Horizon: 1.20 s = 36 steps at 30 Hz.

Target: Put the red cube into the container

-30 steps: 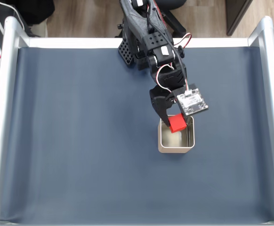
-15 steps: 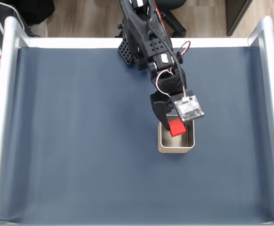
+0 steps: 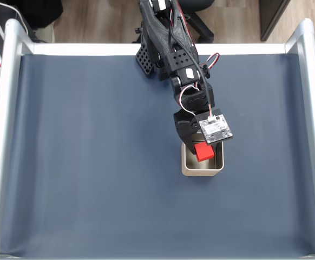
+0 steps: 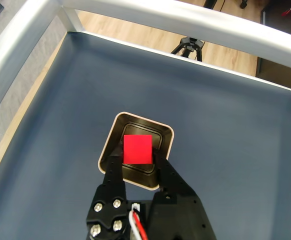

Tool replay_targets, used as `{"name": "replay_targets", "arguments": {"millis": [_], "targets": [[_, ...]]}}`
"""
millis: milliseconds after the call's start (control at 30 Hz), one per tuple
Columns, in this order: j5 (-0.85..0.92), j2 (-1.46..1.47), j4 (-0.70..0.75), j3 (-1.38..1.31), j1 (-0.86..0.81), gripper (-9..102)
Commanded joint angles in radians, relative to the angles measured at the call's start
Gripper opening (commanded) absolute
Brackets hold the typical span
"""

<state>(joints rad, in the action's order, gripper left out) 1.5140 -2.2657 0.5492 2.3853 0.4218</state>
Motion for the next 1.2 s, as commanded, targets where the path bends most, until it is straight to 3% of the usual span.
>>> {"name": "replay_targets", "arguments": {"millis": [0, 633, 1167], "targets": [[-0.002, -0.003, -0.018, -0.006, 0.005, 1], [-0.012, -0.029, -0.02, 0.02, -0.008, 20], [-0.002, -0.026, -0.034, 0.017, -0.017, 22]]}}
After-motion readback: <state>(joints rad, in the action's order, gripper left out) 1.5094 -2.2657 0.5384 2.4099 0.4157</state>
